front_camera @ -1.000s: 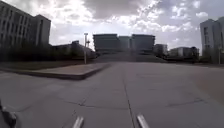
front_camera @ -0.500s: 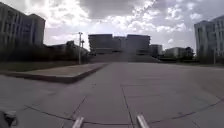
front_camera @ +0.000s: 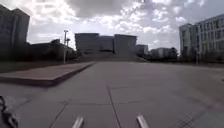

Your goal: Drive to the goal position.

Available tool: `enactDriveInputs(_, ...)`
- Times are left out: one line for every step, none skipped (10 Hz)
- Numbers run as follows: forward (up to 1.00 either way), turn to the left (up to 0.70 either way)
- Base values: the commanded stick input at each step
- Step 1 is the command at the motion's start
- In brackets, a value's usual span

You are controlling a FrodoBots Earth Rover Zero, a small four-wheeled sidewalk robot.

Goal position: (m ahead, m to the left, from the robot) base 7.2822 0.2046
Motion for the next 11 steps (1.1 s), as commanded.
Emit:
enactDriveInputs(0.69,0.0)
enactDriveInputs(0.69,0.0)
enactDriveInputs(0.69,0.0)
enactDriveInputs(0.69,0.0)
enactDriveInputs(0.69,0.0)
enactDriveInputs(0.69,0.0)
enactDriveInputs(0.69,0.0)
enactDriveInputs(0.69,0.0)
enactDriveInputs(0.69,0.0)
enactDriveInputs(0.69,0.0)
enactDriveInputs(0.69,0.0)
